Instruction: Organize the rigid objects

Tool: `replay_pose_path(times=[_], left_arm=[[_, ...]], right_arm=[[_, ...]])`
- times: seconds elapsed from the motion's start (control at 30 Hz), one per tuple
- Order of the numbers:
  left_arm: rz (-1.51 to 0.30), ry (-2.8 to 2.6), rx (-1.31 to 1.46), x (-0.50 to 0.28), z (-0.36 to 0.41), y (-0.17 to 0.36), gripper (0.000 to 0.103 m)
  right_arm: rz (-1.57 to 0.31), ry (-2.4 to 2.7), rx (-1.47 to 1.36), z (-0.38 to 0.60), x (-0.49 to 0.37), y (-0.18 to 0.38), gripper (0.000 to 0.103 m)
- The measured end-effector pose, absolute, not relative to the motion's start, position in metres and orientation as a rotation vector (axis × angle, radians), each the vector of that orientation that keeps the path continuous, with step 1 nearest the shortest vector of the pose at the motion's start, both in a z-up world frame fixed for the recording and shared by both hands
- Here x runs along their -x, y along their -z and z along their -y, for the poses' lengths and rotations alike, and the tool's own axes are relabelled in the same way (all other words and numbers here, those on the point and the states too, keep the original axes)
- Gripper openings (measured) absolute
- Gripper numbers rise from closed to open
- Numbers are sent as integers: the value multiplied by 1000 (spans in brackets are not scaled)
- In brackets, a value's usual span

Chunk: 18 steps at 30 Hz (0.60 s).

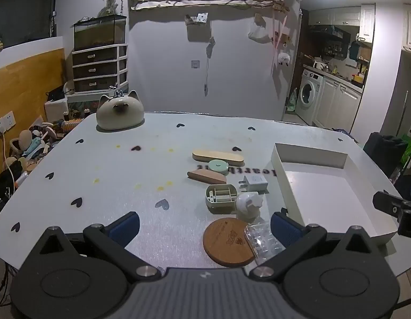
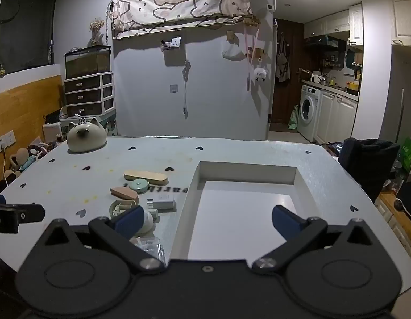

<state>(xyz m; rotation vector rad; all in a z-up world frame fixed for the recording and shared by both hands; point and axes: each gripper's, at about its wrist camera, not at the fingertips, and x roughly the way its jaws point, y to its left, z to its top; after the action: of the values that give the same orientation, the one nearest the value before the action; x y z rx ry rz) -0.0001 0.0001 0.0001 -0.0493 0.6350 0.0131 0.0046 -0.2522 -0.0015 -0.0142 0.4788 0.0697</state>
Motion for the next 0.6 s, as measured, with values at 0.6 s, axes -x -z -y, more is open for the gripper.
replay_pose_path(times=[0.6], left_arm=[[-634,-13,51,0,0,0,103]], right_arm=[[-482,-69,14,253,-2,2,103]])
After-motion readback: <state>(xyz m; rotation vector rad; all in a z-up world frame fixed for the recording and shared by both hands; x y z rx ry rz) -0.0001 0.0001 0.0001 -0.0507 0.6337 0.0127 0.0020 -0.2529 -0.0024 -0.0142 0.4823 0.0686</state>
